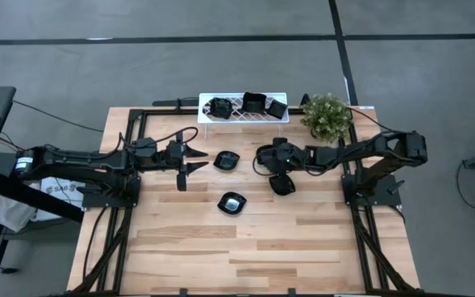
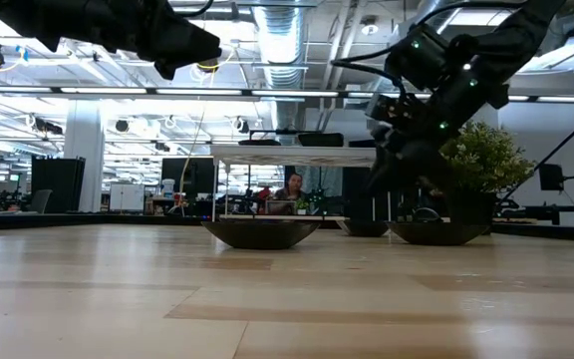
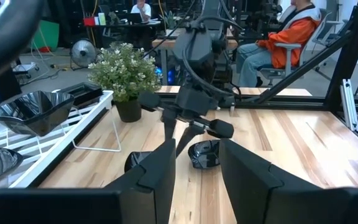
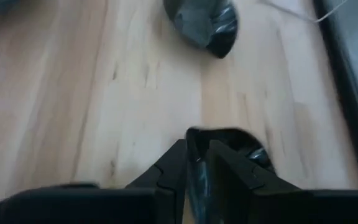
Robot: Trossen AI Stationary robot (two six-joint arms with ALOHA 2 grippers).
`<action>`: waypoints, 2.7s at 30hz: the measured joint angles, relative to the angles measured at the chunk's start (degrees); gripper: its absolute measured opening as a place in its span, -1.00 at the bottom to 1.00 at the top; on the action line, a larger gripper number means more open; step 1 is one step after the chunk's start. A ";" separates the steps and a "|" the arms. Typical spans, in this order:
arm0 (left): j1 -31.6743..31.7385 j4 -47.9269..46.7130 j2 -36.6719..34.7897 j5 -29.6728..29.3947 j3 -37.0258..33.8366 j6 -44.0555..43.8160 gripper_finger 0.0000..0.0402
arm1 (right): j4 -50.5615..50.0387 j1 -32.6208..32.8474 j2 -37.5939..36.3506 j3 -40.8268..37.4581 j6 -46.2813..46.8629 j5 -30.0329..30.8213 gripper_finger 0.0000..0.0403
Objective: Pick & Place Mini shaped plates
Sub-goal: Stack the black leaf-shaped plate on top of the black leaf-shaped plate on the shelf
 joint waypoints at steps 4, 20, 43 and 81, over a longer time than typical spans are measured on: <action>-0.02 0.26 0.00 0.02 0.00 0.91 -0.37 | -0.57 0.35 0.00 0.00 2.83 0.20 -0.68; -0.28 1.27 0.02 0.04 0.00 3.26 -0.37 | 0.72 0.09 1.93 -0.07 6.81 4.28 -0.37; -0.26 1.69 0.00 0.02 0.00 3.23 -0.37 | -1.68 0.24 7.41 1.95 0.54 4.48 -0.53; -0.33 2.41 -0.01 0.05 0.00 3.04 -0.37 | -10.78 6.05 7.37 9.07 -12.03 10.71 -1.00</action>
